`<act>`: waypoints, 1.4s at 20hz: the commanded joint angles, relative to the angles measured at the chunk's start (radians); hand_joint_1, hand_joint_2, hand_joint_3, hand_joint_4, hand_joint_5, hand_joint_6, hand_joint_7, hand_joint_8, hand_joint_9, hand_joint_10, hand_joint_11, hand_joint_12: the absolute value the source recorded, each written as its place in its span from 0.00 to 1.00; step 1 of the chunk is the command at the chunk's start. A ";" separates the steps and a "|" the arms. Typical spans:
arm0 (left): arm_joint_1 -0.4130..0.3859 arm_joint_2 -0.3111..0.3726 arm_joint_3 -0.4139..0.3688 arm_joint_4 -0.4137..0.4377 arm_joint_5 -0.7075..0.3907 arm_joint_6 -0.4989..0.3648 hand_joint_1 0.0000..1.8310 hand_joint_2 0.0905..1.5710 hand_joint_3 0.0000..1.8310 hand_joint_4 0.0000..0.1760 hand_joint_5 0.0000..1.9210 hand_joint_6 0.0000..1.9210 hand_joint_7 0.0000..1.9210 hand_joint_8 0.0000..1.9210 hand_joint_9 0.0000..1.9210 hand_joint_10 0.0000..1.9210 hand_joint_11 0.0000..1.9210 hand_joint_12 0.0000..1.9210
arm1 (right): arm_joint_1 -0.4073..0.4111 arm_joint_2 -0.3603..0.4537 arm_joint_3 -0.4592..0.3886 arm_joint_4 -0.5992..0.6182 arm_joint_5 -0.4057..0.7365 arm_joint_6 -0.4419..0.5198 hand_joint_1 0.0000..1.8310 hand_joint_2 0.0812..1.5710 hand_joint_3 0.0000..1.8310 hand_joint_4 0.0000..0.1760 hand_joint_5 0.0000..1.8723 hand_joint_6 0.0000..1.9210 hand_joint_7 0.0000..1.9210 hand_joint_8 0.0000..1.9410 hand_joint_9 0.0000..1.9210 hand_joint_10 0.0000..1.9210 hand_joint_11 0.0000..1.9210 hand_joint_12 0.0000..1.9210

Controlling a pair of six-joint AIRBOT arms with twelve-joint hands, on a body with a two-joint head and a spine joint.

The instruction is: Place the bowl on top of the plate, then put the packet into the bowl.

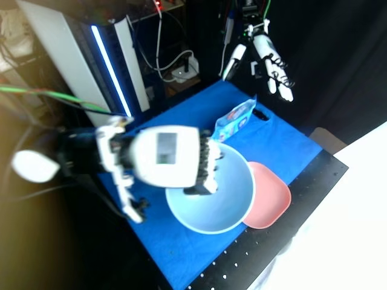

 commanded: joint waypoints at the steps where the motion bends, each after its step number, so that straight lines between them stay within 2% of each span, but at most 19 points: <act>1: -0.007 -0.006 0.008 -0.010 -0.118 -0.009 0.34 0.53 0.00 1.00 0.03 0.00 0.00 0.00 0.00 0.00 0.00 0.00 | 0.024 -0.011 0.011 0.026 0.077 -0.005 0.29 0.88 0.00 0.00 0.50 0.84 0.65 0.97 0.71 1.00 0.73 1.00; 2: -0.010 -0.008 0.011 -0.010 -0.116 -0.010 0.34 0.53 0.00 1.00 0.03 0.00 0.00 0.00 0.00 0.00 0.00 0.00 | 0.032 -0.027 0.025 0.020 0.066 -0.006 0.27 0.88 0.00 0.00 0.50 0.79 0.64 0.86 0.67 0.95 0.68 1.00; 3: -0.012 -0.010 0.013 -0.008 -0.114 -0.011 0.35 0.53 0.00 1.00 0.03 0.00 0.00 0.00 0.00 0.00 0.00 0.00 | 0.043 -0.042 0.036 0.012 0.053 -0.006 0.26 0.88 0.00 0.00 0.51 0.69 0.65 0.77 0.67 0.89 0.66 1.00; 4: -0.015 -0.012 0.015 -0.007 -0.112 -0.011 0.36 0.53 0.00 1.00 0.03 0.00 0.00 0.00 0.00 0.00 0.00 0.00 | 0.054 -0.059 0.048 0.000 0.038 -0.007 0.28 0.88 0.00 0.00 0.54 0.68 0.67 0.83 0.71 0.94 0.70 1.00; 6: -0.016 -0.015 0.018 -0.006 -0.110 -0.013 0.36 0.53 0.00 1.00 0.03 0.00 0.00 0.00 0.00 0.00 0.00 0.00 | 0.071 -0.090 0.071 -0.017 0.012 -0.008 0.37 0.86 0.00 0.00 0.54 0.87 0.70 0.97 0.77 1.00 0.79 1.00; 7: -0.017 -0.016 0.019 -0.005 -0.110 -0.014 0.35 0.53 0.00 1.00 0.03 0.00 0.00 0.00 0.00 0.00 0.00 0.00 | 0.077 -0.103 0.081 -0.024 0.001 -0.009 0.36 0.86 0.00 0.00 0.54 0.92 0.70 0.99 0.77 1.00 0.79 1.00; 10: -0.021 -0.017 0.021 -0.003 -0.109 -0.017 0.34 0.53 0.00 1.00 0.03 0.00 0.00 0.00 0.00 0.00 0.00 0.00 | 0.085 -0.141 0.108 -0.039 -0.025 -0.010 0.35 0.85 0.00 0.00 0.54 0.91 0.69 1.00 0.76 1.00 0.79 1.00; 11: -0.021 -0.018 0.021 -0.003 -0.109 -0.017 0.34 0.53 0.00 0.99 0.03 0.00 0.00 0.00 0.00 0.00 0.00 0.00 | 0.085 -0.149 0.114 -0.040 -0.032 -0.011 0.36 0.86 0.00 0.00 0.54 0.95 0.71 1.00 0.79 1.00 0.82 1.00; 13: -0.022 -0.018 0.022 -0.002 -0.108 -0.019 0.34 0.53 0.00 1.00 0.03 0.00 0.00 0.00 0.00 0.00 0.00 0.00 | 0.085 -0.168 0.130 -0.039 -0.045 -0.011 0.37 0.86 0.00 0.00 0.53 0.78 0.72 0.82 0.78 0.83 0.78 0.99; 14: -0.022 -0.020 0.023 -0.002 -0.107 -0.020 0.33 0.54 0.00 1.00 0.03 0.00 0.00 0.00 0.00 0.00 0.00 0.00 | 0.085 -0.179 0.138 -0.039 -0.053 -0.011 0.35 0.90 0.00 0.00 0.51 0.77 0.68 0.88 0.76 0.91 0.76 1.00; 15: -0.022 -0.021 0.024 -0.002 -0.107 -0.021 0.33 0.54 0.00 1.00 0.03 0.00 0.00 0.00 0.00 0.00 0.00 0.00 | 0.085 -0.184 0.142 -0.039 -0.056 -0.011 0.35 0.90 0.00 0.00 0.51 0.77 0.68 0.88 0.76 0.91 0.76 1.00; 17: -0.023 -0.023 0.025 -0.002 -0.108 -0.024 0.34 0.53 0.00 1.00 0.02 0.00 0.00 0.00 0.00 0.00 0.00 0.00 | 0.085 -0.194 0.147 -0.039 -0.060 -0.011 0.37 0.89 0.00 0.00 0.51 0.75 0.67 0.96 0.74 0.99 0.77 1.00; 18: -0.024 -0.024 0.025 -0.002 -0.108 -0.024 0.34 0.53 0.00 1.00 0.02 0.00 0.00 0.00 0.00 0.00 0.00 0.00 | 0.084 -0.195 0.149 -0.040 -0.061 -0.011 0.37 0.88 0.00 0.00 0.52 0.68 0.68 0.94 0.74 0.96 0.76 1.00; 20: -0.025 -0.025 0.026 -0.001 -0.107 -0.025 0.35 0.54 0.00 0.97 0.03 0.00 0.00 0.00 0.00 0.00 0.00 0.00 | 0.084 -0.200 0.153 -0.039 -0.063 -0.011 0.36 0.87 0.00 0.00 0.53 0.66 0.66 0.94 0.73 0.96 0.75 1.00; 21: -0.025 -0.025 0.026 -0.001 -0.107 -0.026 0.36 0.54 0.00 0.99 0.03 0.00 0.00 0.00 0.00 0.00 0.00 0.00 | 0.084 -0.205 0.155 -0.039 -0.065 -0.011 0.35 0.87 0.00 0.00 0.51 0.69 0.64 0.95 0.71 0.97 0.73 1.00; 22: -0.025 -0.025 0.026 -0.001 -0.107 -0.026 0.36 0.53 0.00 1.00 0.03 0.00 0.00 0.00 0.00 0.00 0.00 0.00 | 0.084 -0.209 0.157 -0.038 -0.066 -0.011 0.33 0.87 0.00 0.00 0.49 0.66 0.63 0.92 0.70 0.94 0.71 1.00; 24: -0.025 -0.025 0.026 -0.001 -0.108 -0.027 0.37 0.53 0.00 1.00 0.03 0.00 0.00 0.00 0.00 0.00 0.00 0.00 | 0.084 -0.215 0.159 -0.037 -0.066 -0.011 0.32 0.87 0.00 0.00 0.50 0.56 0.62 0.77 0.68 0.84 0.67 0.98; 26: -0.025 -0.025 0.026 -0.001 -0.109 -0.027 0.35 0.53 0.00 1.00 0.02 0.00 0.00 0.00 0.00 0.00 0.00 0.00 | 0.084 -0.217 0.159 -0.032 -0.066 -0.011 0.28 0.86 0.00 0.00 0.50 0.47 0.57 0.61 0.60 0.75 0.56 0.91; 28: -0.025 -0.025 0.026 -0.001 -0.111 -0.028 0.36 0.53 0.00 0.99 0.02 0.00 0.00 0.00 0.00 0.00 0.00 0.00 | 0.084 -0.216 0.159 -0.028 -0.066 -0.011 0.24 0.86 0.00 0.00 0.50 0.23 0.57 0.31 0.54 0.53 0.46 0.79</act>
